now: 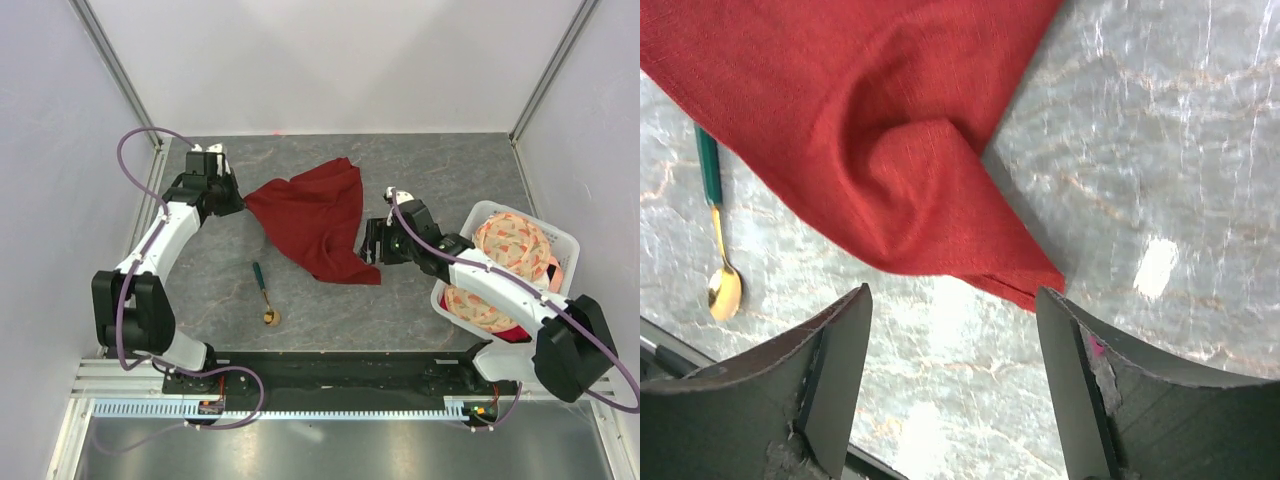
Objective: Fold the napkin, place the utensils inside, and roll it up
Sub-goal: Flatten the napkin out
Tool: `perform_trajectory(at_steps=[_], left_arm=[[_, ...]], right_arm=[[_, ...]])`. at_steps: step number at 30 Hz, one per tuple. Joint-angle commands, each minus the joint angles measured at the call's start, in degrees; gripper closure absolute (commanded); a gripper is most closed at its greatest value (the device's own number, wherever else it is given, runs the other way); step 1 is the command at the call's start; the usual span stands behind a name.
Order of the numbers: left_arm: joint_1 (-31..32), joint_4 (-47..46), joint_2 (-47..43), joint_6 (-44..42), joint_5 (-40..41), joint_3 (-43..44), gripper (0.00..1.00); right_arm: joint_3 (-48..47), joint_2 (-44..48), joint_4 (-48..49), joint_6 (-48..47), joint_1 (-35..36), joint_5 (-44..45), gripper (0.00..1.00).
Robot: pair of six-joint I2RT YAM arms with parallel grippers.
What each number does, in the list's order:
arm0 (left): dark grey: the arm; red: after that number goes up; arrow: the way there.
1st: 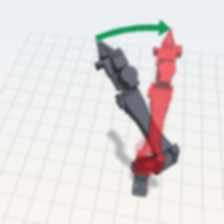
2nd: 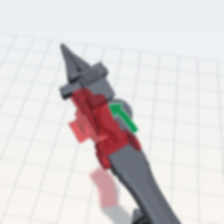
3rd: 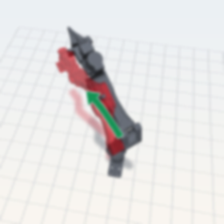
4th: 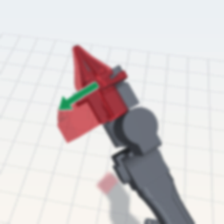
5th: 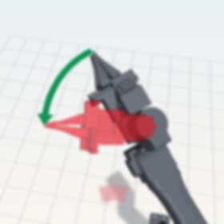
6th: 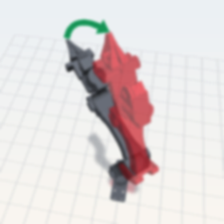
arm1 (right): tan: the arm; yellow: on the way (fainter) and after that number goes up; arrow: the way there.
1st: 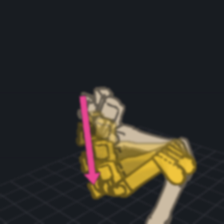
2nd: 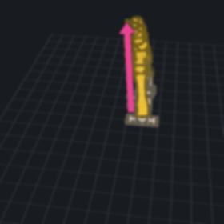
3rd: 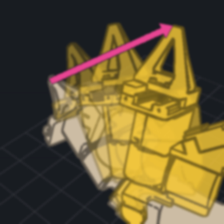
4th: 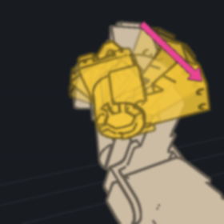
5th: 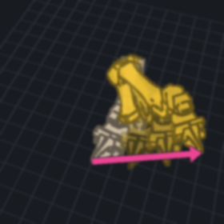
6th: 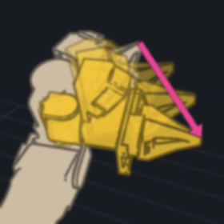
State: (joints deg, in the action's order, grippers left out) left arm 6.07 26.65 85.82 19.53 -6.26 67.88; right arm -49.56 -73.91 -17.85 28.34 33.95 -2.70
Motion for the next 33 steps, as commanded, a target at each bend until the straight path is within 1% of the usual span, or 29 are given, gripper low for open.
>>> perform_trajectory(at_steps=[1,4,7,10,11,13,14,17,25,30,31,33], left_arm=[[-0.7,0.3,2.3,-3.5,-4.1,0.6,0.98],[-0.9,0.2,2.9,-3.5,-5.9,0.9,0.98],[-1.0,0.2,2.2,-3.7,-5.6,0.4,0.98],[-1.0,0.3,1.6,-4.1,-5.3,0.2,0.98],[-1.0,0.3,1.6,-4.1,-5.3,0.2,0.98],[-1.0,0.2,1.6,-4.1,-5.2,0.1,0.98],[-1.0,0.2,1.7,-4.1,-5.3,0.1,0.98],[-1.0,0.4,2.2,-4.1,-5.6,0.2,0.98],[-1.0,0.4,2.9,-4.1,-6.0,0.2,0.98],[-1.0,0.5,3.2,-4.1,-6.4,0.4,0.98],[-1.0,0.5,3.3,-4.1,-6.5,0.3,0.98],[-1.0,0.5,3.2,-4.1,-6.6,0.4,0.98]], right_arm=[[2.8,-1.2,-2.6,-0.2,0.0,0.2,0.25],[5.1,-3.3,-2.8,0.4,0.1,0.3,0.25],[6.1,-4.3,-3.5,2.1,0.1,2.0,0.26],[7.1,-5.4,-3.4,2.7,0.0,2.3,0.3],[7.3,-5.7,-3.3,2.8,0.1,3.9,0.32],[6.9,-7.4,-3.1,2.1,0.1,4.2,0.35],[6.8,-8.0,-2.9,1.6,0.0,4.3,0.38],[6.1,-10.1,-1.9,0.6,0.1,4.1,0.42],[4.5,-14.2,0.0,-1.7,0.1,4.2,0.46],[3.4,-16.6,0.8,-2.0,0.1,4.1,0.51],[3.3,-16.9,0.9,-2.1,0.1,4.0,0.53],[3.2,-17.6,1.3,-2.2,0.1,3.8,0.59]])
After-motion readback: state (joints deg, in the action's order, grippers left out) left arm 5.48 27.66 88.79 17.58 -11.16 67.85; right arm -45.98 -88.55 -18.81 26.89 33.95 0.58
